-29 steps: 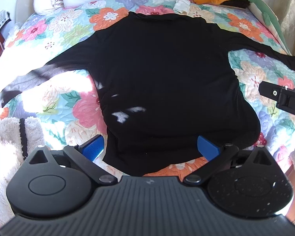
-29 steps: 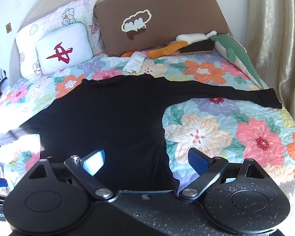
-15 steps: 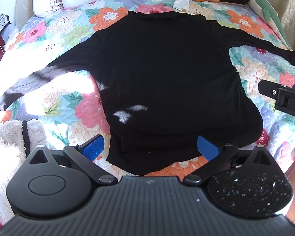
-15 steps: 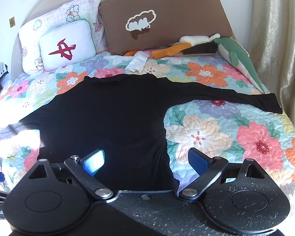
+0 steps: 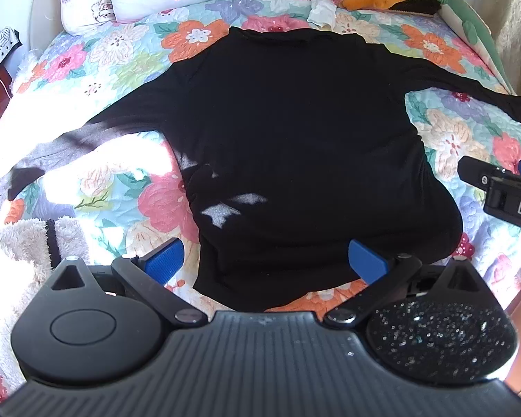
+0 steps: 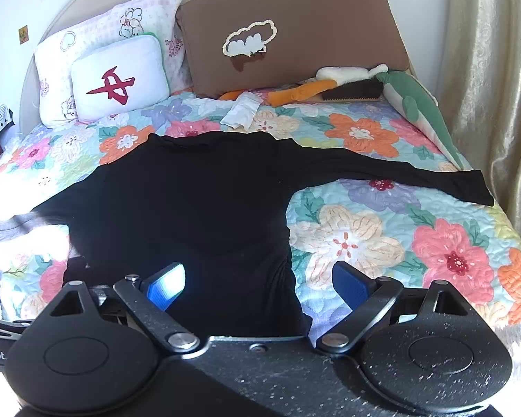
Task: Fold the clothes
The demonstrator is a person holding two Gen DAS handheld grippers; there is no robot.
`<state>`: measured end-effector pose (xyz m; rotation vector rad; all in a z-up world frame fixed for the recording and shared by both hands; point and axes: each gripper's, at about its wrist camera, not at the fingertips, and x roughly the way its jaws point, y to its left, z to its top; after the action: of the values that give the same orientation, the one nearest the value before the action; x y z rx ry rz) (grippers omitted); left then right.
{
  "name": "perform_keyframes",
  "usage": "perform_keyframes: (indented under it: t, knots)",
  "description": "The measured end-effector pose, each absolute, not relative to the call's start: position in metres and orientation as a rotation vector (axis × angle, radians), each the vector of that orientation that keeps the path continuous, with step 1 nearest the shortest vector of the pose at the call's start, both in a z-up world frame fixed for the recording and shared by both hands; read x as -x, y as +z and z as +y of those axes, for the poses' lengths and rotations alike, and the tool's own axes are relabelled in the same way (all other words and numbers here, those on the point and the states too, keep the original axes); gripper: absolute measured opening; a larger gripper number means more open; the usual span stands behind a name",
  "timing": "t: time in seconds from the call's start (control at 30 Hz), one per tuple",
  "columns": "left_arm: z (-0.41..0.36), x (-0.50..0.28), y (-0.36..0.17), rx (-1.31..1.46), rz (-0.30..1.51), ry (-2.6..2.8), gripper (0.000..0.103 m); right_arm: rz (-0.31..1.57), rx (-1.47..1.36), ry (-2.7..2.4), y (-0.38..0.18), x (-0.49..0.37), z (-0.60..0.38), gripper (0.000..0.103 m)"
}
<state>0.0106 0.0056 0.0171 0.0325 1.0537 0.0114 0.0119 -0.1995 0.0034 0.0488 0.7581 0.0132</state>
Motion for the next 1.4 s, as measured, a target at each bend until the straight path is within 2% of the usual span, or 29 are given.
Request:
perform_keyframes:
  t: [1.4]
  knots:
    - [0.024,-0.025,0.004,0.031,1.103,-0.027,0.103,0.868,0.021,-0.031,-0.009,-0.028,-0.19,0.094]
